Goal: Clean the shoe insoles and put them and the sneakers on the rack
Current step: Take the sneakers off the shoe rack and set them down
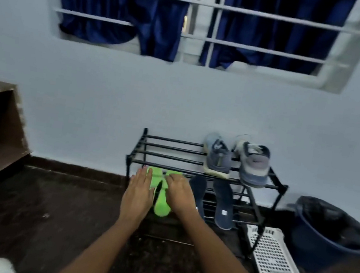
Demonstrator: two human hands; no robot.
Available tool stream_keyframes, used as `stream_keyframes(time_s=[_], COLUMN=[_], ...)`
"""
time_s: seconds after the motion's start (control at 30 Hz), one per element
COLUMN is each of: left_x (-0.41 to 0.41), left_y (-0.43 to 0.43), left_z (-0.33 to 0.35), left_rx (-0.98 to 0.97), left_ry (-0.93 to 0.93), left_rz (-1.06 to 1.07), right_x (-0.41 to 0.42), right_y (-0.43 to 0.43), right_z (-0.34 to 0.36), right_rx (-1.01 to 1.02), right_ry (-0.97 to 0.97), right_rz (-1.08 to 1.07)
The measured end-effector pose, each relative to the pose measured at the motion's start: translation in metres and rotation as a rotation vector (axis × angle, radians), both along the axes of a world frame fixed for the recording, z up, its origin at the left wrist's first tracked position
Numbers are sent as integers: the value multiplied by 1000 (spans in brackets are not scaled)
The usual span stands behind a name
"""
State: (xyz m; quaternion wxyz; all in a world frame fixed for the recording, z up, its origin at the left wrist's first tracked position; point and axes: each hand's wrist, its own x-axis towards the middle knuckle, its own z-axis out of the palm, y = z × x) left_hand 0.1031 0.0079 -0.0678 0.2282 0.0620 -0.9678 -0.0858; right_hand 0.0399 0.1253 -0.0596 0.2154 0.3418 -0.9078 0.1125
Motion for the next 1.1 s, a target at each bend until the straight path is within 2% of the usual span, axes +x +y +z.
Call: stream_keyframes(time_s=[0.1, 0.23, 0.33, 0.43, 0.67, 0.87, 0.97, 1.1], left_x=[-32, -77, -109, -136, -177, -189, -190, -180], left_y=[55, 115, 143, 154, 151, 152, 152, 150], left_z=[28, 49, 60, 64, 62, 69, 67, 63], left_rx=[22, 55, 67, 7, 125, 203, 271, 224], left_ry=[35, 53, 34, -50, -203, -248, -205, -147], left_rz=[-87, -153, -190, -182, -179, -152, -159, -151], right_x=[-25, -54, -77, -97, -141, -155, -155, -149], right_y=[66, 141, 182, 205, 216, 203, 199, 197], right_z=[27, 50, 55, 54, 52, 70, 72, 66], right_rx=[-54, -115, -182, -253, -211, -101, -149, -255], right_ry=[108, 155, 178, 108, -161, -377, -393, -306], right_rz=[-127, -269, -283, -284, -251, -365, -382, -365])
